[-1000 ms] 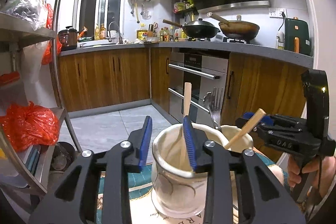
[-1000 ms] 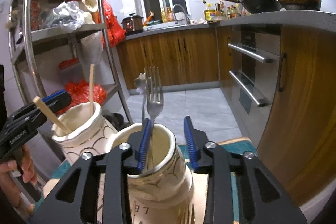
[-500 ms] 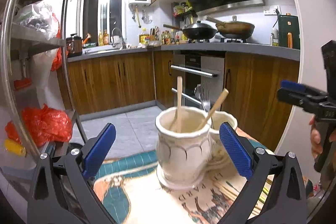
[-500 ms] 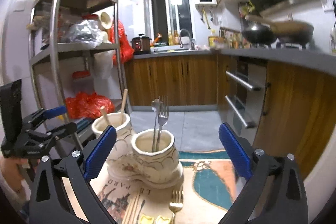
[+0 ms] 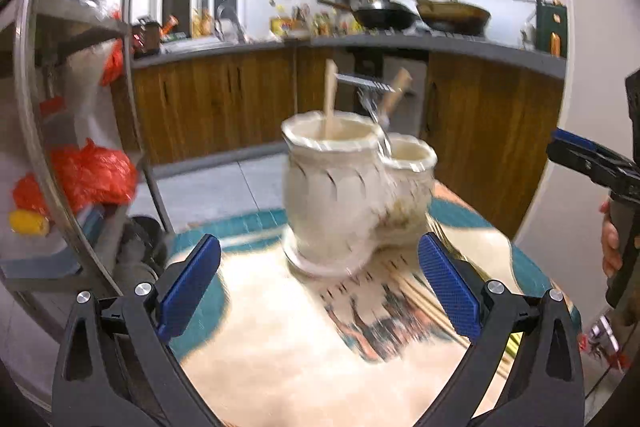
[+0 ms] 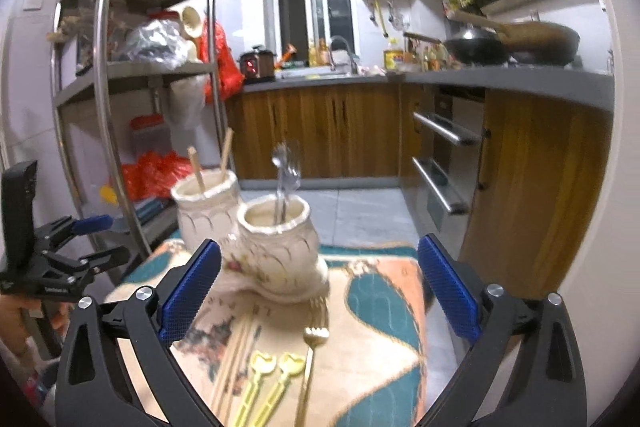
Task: Organize utensils
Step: 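Move both open tools back down toward the remaining utensils, then grasp a wooden chopstick with the left tool while the right tool grasps a gold fork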
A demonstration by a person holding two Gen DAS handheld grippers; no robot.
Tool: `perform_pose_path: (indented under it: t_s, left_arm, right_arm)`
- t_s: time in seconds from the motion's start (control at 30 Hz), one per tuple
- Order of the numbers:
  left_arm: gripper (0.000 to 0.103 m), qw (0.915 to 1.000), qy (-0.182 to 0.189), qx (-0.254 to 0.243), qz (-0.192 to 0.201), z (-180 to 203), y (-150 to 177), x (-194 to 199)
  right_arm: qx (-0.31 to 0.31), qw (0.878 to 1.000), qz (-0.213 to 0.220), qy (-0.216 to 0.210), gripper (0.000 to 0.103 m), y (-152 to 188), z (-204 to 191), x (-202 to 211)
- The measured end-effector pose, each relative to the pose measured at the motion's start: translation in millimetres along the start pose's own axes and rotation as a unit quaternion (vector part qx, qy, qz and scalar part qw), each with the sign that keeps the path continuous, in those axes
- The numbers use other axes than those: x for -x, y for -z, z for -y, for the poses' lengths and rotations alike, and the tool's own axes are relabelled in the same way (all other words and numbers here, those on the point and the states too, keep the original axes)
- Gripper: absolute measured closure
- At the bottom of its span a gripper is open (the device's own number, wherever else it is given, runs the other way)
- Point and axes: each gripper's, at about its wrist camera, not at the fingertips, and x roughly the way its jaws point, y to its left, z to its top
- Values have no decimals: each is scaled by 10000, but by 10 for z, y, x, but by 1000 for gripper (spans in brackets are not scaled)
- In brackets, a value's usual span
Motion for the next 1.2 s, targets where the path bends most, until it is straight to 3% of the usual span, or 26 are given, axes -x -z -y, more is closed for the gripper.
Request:
perform_pose_path:
  t_s: [0.23, 0.43, 0.53, 0.83, 1.1, 1.2]
  left_arm:
    - [6, 9983, 229, -169, -505, 285, 271, -165]
    - [6, 9911, 422, 187, -1250, 522, 464, -454]
    - [6, 9883, 133, 121, -1515, 658, 562, -579]
    - [5, 9827, -190, -48, -1840, 794, 674, -678]
    - [5, 9799, -320, 212, -1956, 778, 662, -705]
    - [14, 9798, -264, 200, -1974, 764, 653, -712]
  right_arm:
    - [-174, 9985, -488, 161, 5, 251, 154, -76]
    - [-218, 9959, -840, 249, 5, 444, 199, -111]
    - [-220, 9941, -1022, 282, 5, 535, 208, -150]
    - [-262, 9900, -1365, 229, 5, 714, 229, -233]
    - [-191, 9842, -1745, 218, 6, 845, 205, -343]
    - [-94, 9811, -1929, 129, 12, 909, 158, -392]
